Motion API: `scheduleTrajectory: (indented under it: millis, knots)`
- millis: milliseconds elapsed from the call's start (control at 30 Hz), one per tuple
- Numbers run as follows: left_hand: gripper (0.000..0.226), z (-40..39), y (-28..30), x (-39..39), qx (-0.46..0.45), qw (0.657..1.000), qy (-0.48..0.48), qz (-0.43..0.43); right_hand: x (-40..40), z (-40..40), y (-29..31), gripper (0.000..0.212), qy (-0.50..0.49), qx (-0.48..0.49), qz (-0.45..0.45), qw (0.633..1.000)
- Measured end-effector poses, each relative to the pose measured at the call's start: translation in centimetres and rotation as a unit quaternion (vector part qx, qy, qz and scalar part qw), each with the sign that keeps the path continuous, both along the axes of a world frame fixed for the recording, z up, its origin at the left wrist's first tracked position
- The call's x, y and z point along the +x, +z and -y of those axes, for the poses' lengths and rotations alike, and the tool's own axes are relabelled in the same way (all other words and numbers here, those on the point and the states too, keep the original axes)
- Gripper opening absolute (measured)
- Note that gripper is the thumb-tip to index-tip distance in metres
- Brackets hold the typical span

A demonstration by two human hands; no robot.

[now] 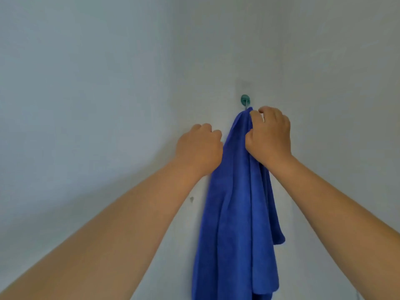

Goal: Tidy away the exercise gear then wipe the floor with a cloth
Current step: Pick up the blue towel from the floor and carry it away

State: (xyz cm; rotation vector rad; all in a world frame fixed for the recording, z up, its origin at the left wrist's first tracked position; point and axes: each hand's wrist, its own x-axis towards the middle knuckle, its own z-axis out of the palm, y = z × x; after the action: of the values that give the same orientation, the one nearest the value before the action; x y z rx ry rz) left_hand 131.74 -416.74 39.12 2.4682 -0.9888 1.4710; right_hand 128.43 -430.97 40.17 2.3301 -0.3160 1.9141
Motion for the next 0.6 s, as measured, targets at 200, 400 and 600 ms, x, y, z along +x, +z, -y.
scheduleTrajectory:
  millis: [200, 400, 600]
  knots:
    - [0.034, -16.1, -3.3, -2.2, 0.042, 0.987, 0.151, 0.044, -0.3, -12.8, -4.3, 0.046, 0.09, -0.049, -0.143, 0.984]
    - [0.051, -38.4, -12.1, -13.6, -0.019, 0.916, 0.352, -0.191, -4.6, -36.8, -11.3, 0.06, 0.281, -0.054, -0.293, 0.912]
    - [0.059, -61.5, -22.4, -31.1, -0.039, 0.766, 0.56, -0.313, -16.4, -63.8, -21.8, 0.065, 0.448, -0.159, -0.432, 0.766]
